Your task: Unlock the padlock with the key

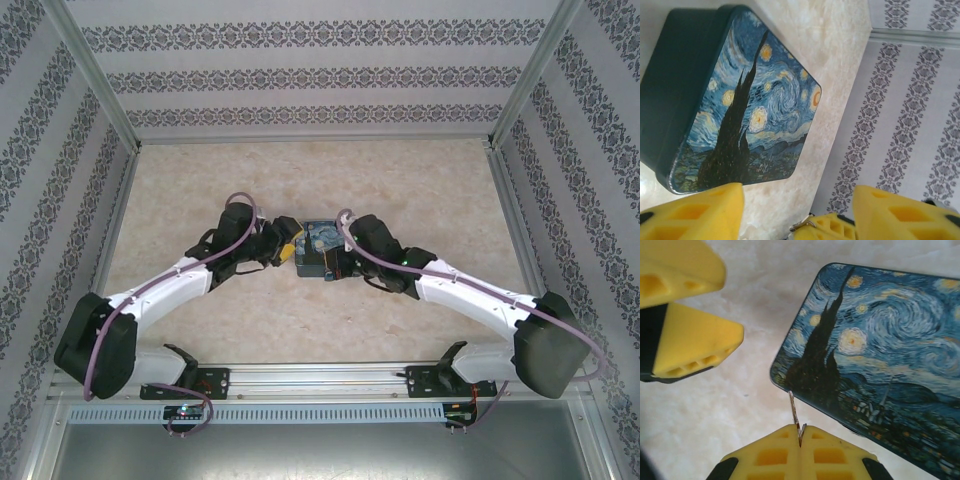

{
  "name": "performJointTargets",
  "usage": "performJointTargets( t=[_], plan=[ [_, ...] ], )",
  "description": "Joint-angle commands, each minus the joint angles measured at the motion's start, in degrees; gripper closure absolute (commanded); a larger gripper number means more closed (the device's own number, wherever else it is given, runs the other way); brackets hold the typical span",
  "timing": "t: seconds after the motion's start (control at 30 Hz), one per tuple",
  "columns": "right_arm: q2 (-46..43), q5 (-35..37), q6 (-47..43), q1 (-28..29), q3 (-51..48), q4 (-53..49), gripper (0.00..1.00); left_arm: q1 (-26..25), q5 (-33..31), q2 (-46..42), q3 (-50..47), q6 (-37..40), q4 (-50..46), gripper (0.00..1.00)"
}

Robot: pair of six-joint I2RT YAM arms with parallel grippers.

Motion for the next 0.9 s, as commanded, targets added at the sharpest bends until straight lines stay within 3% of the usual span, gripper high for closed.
performJointTargets(
  t=[0.0,0.5,0.87],
  plan=[
    [-1.7,12.2,-7.0,2.4,1.9,-3.4,1.0,-2.7,-2.8,1.7,3.8,-5.0,-2.8,0.46],
    [-3.3,14.4,-9.8,3.7,0.8,-2.9,1.0,-9.7,-4.6,9.9,10.6,-5.8,-3.8,0.52],
    [-3.5,14.3,-9.2,3.7,0.1,-2.8,1.0,-10.9,-4.2,12.3,12.3,-5.9,-2.5,0.66]
  ],
)
